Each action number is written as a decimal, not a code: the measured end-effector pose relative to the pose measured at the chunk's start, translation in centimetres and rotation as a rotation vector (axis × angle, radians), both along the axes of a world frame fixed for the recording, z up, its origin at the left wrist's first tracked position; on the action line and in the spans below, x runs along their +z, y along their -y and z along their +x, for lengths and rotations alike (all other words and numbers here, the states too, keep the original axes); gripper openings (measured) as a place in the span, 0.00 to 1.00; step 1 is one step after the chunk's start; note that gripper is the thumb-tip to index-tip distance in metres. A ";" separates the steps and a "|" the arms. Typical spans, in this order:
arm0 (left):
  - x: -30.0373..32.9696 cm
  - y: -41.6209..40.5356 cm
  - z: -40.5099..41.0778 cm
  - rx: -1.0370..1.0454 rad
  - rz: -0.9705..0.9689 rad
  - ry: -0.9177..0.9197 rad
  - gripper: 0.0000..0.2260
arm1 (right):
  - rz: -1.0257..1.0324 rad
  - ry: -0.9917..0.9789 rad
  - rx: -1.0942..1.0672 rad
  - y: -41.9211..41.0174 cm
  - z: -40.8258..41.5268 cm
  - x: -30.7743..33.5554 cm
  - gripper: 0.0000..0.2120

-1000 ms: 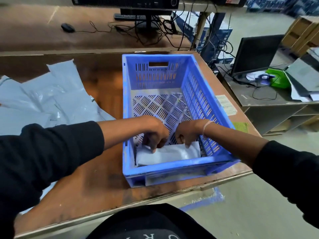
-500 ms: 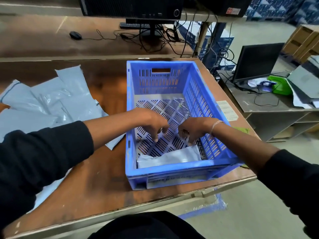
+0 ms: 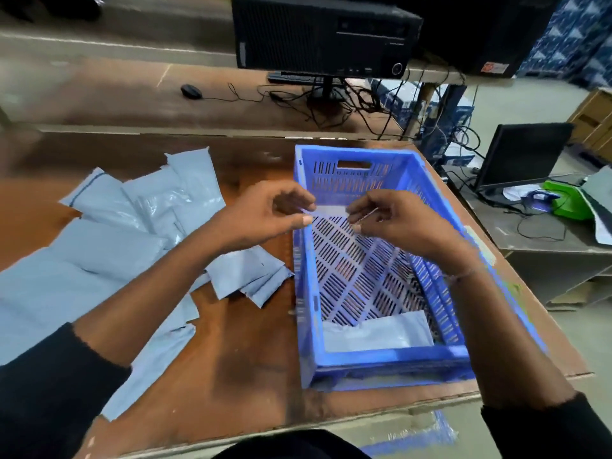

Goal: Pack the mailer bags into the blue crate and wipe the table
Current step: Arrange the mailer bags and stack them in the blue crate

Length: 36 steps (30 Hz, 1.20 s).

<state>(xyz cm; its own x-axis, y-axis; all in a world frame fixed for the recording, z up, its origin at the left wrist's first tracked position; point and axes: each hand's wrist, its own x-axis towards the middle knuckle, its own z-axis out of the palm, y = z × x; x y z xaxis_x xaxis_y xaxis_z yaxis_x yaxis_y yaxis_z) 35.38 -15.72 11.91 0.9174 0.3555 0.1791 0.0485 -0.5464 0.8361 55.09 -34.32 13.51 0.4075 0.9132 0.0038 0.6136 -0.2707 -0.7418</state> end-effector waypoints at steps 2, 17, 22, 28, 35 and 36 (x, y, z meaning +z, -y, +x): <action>-0.3 -1.1 -2.6 0.071 -0.044 0.047 0.10 | 0.072 -0.079 -0.018 -1.7 -2.7 0.9 0.12; -11.2 -13.7 -14.5 0.417 -0.152 -0.189 0.08 | -0.160 0.160 -0.187 -16.9 -20.4 -13.2 0.23; -13.2 -15.4 -13.8 0.356 0.010 -0.183 0.08 | -0.298 0.415 -0.270 -18.3 -22.1 -16.5 0.28; -14.4 -18.1 -12.5 -0.002 0.655 -0.332 0.26 | -0.314 0.451 -0.278 -18.1 -22.8 -16.3 0.17; -12.4 -19.8 -10.9 -0.082 0.804 -0.333 0.21 | -0.126 0.486 -0.288 -16.7 -22.8 -11.1 0.09; -11.4 -19.8 -10.8 -0.064 0.761 -0.316 0.17 | -0.126 0.503 -0.292 -16.5 -22.7 -10.1 0.10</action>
<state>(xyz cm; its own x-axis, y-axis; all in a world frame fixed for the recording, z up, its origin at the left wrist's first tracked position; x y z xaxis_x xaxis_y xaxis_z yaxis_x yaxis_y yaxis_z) 24.60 4.13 0.55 0.9792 0.1867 0.0798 0.1690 -0.9673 0.1889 32.39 -17.79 3.37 0.6183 0.7694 0.1604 0.7682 -0.5485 -0.3304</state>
